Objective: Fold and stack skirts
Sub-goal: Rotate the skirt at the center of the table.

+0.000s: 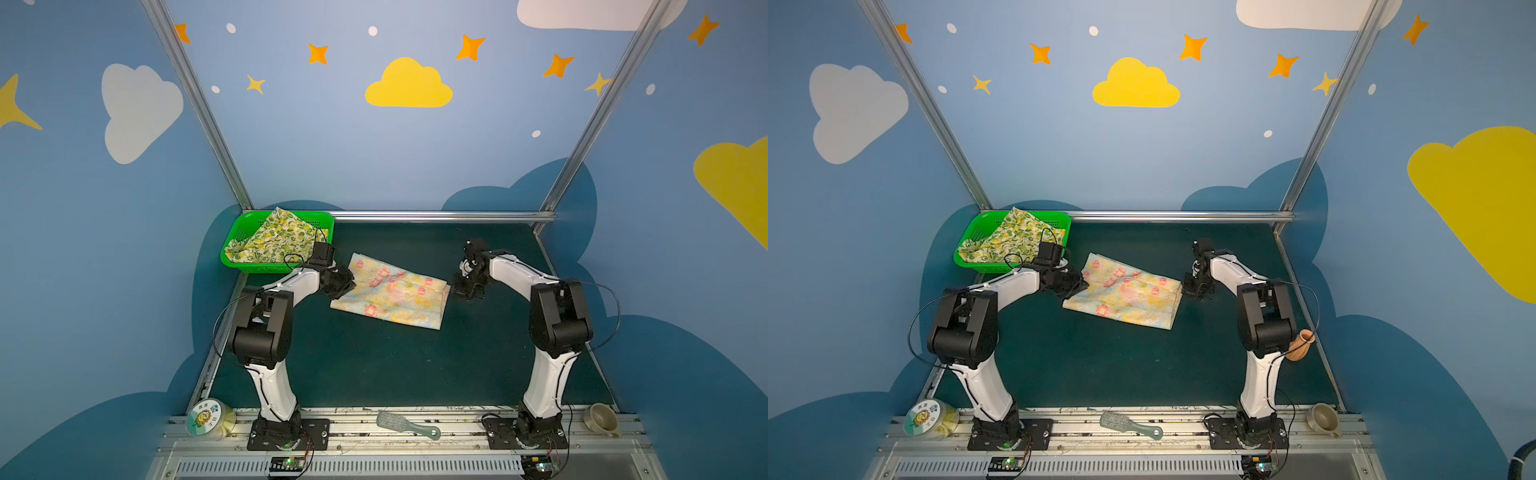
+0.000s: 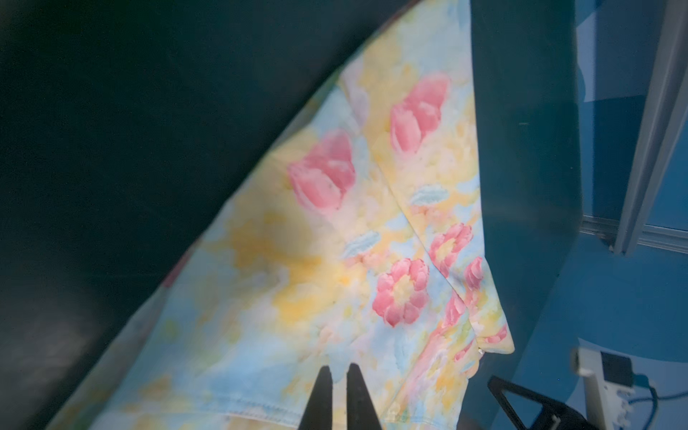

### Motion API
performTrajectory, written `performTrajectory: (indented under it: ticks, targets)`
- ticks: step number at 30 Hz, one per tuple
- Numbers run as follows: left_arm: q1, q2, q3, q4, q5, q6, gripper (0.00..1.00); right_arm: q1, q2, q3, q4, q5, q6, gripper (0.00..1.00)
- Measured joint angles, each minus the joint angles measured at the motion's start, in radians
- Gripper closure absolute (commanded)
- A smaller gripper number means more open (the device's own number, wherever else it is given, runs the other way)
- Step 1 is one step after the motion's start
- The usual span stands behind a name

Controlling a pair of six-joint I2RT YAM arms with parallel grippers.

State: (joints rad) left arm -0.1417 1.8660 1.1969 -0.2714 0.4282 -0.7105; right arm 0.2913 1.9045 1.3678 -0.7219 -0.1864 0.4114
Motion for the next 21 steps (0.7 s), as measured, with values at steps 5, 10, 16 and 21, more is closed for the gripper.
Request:
performTrajectory:
  ticks: [5,10,16,21]
  targets:
    - [0.02,0.0,0.003,-0.026,-0.058,0.016,0.89,0.0,-0.147,-0.139,0.011,-0.034,0.015,1.0]
    - [0.057,-0.013,0.003,-0.084,-0.095,0.025,0.88,0.0,-0.216,-0.212,0.015,-0.063,0.027,1.0]
    - [0.084,-0.016,0.003,-0.145,-0.127,0.045,0.88,0.0,-0.226,-0.222,0.029,-0.088,0.034,1.0]
    - [0.092,-0.016,0.003,-0.178,-0.18,0.049,0.88,0.0,-0.233,-0.235,0.04,-0.106,0.041,1.0]
